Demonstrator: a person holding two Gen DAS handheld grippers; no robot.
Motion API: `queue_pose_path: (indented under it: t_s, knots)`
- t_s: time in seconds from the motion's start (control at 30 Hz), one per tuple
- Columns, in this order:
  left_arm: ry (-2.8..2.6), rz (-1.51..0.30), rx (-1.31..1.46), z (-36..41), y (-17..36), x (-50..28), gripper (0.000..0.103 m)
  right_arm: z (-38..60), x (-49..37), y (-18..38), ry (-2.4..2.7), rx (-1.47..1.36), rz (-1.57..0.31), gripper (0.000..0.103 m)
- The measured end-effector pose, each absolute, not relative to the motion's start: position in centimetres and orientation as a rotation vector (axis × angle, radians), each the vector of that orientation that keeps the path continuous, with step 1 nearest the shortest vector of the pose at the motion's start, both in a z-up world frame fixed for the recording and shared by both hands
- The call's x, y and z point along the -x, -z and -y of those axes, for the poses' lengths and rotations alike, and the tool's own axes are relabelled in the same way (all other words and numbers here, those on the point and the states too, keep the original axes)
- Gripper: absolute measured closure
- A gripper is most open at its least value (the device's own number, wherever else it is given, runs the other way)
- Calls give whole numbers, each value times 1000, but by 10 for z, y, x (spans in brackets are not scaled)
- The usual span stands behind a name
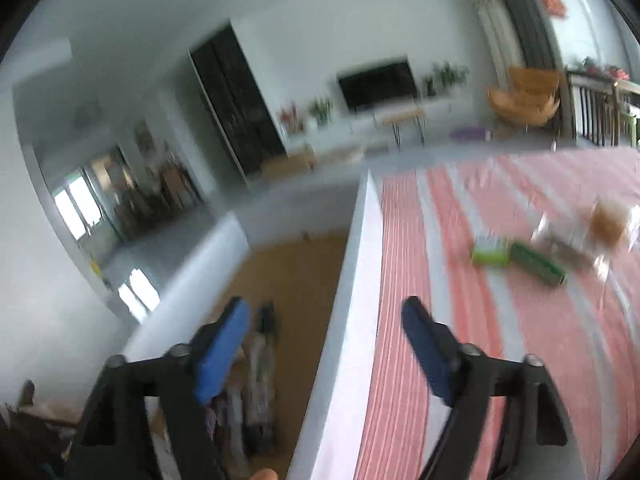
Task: Organize snacks
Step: 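Move both tools back over the table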
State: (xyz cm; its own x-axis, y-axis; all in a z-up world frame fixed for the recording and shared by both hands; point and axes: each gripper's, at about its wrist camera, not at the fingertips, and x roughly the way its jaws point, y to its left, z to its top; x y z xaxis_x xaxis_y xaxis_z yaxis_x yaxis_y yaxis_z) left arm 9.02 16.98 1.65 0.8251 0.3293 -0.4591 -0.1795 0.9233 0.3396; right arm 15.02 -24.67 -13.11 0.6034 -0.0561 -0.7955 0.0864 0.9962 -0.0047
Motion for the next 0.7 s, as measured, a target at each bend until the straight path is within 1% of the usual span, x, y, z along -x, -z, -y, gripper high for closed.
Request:
queue_pose_path:
  t_s: [0.03, 0.07, 0.1, 0.17, 0.2, 0.33, 0.37, 0.53, 0.7]
  knots:
    - [-254, -496, -298, -161, -23, -85, 18, 247, -150, 131, 82, -35, -919, 16]
    - [-232, -470, -305, -152, -28, -82, 14, 247, -150, 131, 83, -35, -919, 16]
    - [-214, -459, -308, -146, -32, -81, 9, 247, -150, 131, 83, -35, -919, 16]
    - [-141, -473, -299, -130, -33, -83, 3, 247, -150, 131, 83, -36, -919, 16]
    - [-113, -491, -288, -125, -31, -85, 3, 247, -150, 131, 83, -36, -919, 16]
    - [41, -662, -180, -105, -2, -109, 3, 247, -151, 131, 82, -36, -919, 16]
    - [83, -728, -136, -100, 14, -118, 3, 247, -150, 131, 82, -36, -919, 15]
    - [128, -921, -49, -76, 79, -143, 3, 248, -151, 131, 82, -36, -919, 15]
    - [135, -961, -105, -48, 105, -162, 3, 248, -151, 131, 82, -36, -919, 15]
